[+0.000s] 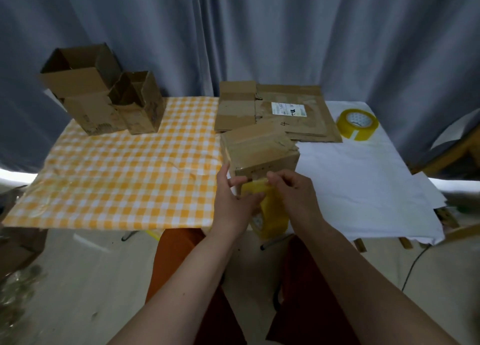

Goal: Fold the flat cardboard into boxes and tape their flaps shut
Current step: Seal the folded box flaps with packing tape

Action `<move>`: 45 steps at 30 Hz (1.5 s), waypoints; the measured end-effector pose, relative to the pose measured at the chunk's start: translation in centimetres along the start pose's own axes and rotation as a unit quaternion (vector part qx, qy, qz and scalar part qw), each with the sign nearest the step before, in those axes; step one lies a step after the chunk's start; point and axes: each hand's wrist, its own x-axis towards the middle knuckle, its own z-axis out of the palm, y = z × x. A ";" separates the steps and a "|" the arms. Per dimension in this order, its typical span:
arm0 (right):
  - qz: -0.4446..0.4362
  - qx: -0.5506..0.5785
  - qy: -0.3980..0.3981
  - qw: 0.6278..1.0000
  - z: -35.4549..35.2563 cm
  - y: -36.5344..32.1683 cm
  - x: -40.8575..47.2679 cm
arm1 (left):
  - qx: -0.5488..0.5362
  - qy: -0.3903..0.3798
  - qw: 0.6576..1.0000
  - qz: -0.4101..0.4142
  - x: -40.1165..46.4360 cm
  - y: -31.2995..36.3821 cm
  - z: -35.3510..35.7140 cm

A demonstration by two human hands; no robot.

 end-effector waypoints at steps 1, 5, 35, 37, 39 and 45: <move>-0.002 -0.006 0.003 1.000 0.0 0.3 0.0 | 0.058 0.008 0.998 0.029 0.1 -0.1 -0.2; -0.004 -0.007 0.012 1.000 0.1 0.6 -0.3 | 0.139 0.004 0.985 0.100 -0.1 0.2 -0.5; -0.135 -0.116 -0.033 0.983 -4.7 1.0 1.1 | 0.305 0.012 0.930 0.206 2.1 1.1 2.7; -0.175 -0.142 -0.084 0.971 -4.9 1.5 1.2 | 0.301 -0.015 0.929 0.217 2.4 1.0 3.6; -0.162 -0.123 -0.052 0.978 -5.4 1.9 1.4 | 0.302 -0.043 0.921 0.240 2.6 0.8 4.5; 0.086 0.091 -0.036 0.991 -8.8 3.0 2.6 | 0.302 -0.084 0.912 0.265 2.7 0.1 8.2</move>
